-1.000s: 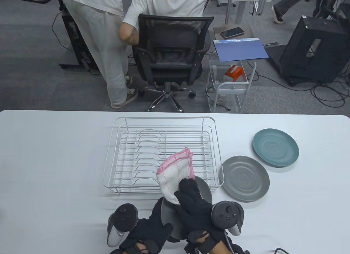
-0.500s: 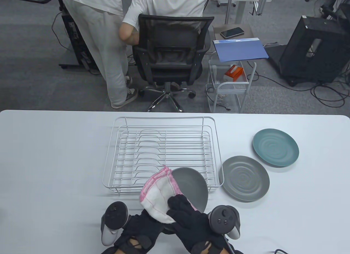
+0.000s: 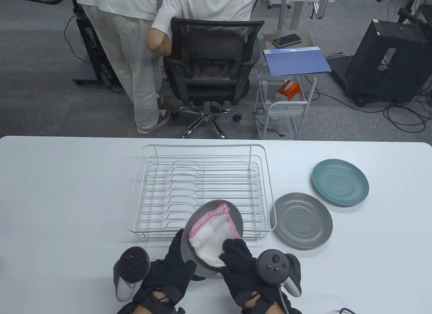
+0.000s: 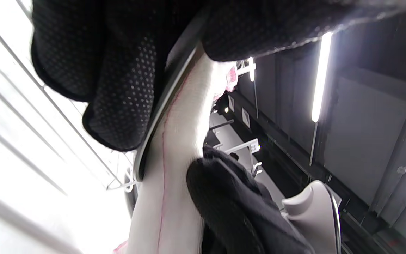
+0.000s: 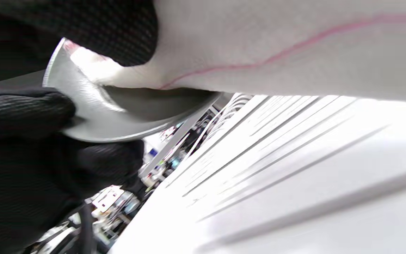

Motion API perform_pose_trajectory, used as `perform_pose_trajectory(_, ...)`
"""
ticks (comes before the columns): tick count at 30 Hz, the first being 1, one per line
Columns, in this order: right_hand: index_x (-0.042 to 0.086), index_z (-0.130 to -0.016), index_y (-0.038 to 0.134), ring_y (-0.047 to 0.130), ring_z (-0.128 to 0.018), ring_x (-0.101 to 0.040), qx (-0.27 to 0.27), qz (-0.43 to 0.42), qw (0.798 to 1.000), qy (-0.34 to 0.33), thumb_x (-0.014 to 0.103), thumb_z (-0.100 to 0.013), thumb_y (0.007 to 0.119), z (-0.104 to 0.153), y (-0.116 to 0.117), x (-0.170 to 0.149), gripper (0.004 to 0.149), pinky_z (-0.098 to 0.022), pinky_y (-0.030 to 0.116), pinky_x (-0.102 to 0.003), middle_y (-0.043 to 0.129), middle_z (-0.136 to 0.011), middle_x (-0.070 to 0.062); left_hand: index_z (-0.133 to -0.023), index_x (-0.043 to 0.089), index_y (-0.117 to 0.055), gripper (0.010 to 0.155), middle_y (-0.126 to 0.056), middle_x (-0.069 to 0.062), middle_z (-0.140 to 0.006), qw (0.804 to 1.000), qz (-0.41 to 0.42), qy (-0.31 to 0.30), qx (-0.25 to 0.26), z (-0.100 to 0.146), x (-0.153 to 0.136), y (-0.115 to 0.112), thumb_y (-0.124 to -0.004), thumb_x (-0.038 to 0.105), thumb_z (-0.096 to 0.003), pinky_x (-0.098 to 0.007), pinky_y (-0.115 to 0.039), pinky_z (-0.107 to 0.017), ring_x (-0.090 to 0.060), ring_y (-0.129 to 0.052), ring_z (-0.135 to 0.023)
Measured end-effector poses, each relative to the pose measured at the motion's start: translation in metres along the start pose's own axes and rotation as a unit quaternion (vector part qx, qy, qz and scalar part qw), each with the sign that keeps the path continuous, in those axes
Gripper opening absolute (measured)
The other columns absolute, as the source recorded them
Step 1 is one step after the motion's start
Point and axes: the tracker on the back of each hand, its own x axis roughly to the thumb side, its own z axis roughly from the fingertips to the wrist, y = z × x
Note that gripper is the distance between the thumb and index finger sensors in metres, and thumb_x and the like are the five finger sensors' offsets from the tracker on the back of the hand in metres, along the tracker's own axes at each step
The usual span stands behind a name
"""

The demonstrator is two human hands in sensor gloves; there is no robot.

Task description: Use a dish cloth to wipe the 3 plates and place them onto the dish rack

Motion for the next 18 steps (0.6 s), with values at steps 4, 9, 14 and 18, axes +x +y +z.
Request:
perform_pose_trajectory(4, 0.000, -0.084, 0.072, 0.031, -0.090, -0.037, -0.038, 0.022, 0.999, 0.022, 0.034, -0.048, 0.075, -0.001, -0.009, -0.006, 0.050, -0.063, 0.039, -0.056, 0.044, -0.100, -0.015, -0.106, 0.014, -0.022, 0.075, -0.065, -0.024, -0.105, 1.000, -0.016, 0.004, -0.024, -0.006, 0.001, -0.010, -0.074, 0.023, -0.0535, -0.056, -0.085, -0.049, -0.041, -0.112, -0.055)
perform_pose_trajectory(9, -0.001, -0.084, 0.070, 0.028, -0.089, -0.037, -0.082, 0.013, 0.996, 0.029, 0.034, -0.048, 0.074, -0.005, -0.013, -0.010, 0.050, -0.062, 0.038, -0.056, 0.042, -0.100, -0.015, -0.106, 0.013, -0.021, 0.075, -0.064, -0.025, -0.105, 0.999, -0.004, 0.016, -0.051, -0.008, -0.003, -0.020, -0.073, 0.023, -0.0536, -0.056, -0.085, -0.049, -0.041, -0.112, -0.055)
perform_pose_trajectory(14, -0.001, -0.085, 0.070, 0.025, -0.089, -0.037, -0.132, -0.024, 0.991, -0.004, 0.033, -0.048, 0.075, -0.004, -0.017, -0.003, 0.051, -0.062, 0.036, -0.056, 0.040, -0.100, -0.015, -0.106, 0.013, -0.020, 0.076, -0.064, -0.025, -0.105, 0.996, 0.005, 0.016, -0.082, -0.009, -0.004, -0.028, -0.073, 0.023, -0.0538, -0.056, -0.085, -0.049, -0.041, -0.112, -0.055)
perform_pose_trajectory(18, 0.000, -0.085, 0.070, 0.027, -0.089, -0.038, -0.136, -0.056, 0.986, -0.079, 0.034, -0.047, 0.075, -0.005, -0.013, 0.010, 0.051, -0.062, 0.037, -0.057, 0.039, -0.100, -0.014, -0.106, 0.014, -0.018, 0.076, -0.064, -0.024, -0.105, 0.995, 0.012, 0.016, -0.101, -0.010, -0.005, -0.035, -0.073, 0.023, -0.0538, -0.055, -0.085, -0.050, -0.039, -0.112, -0.056)
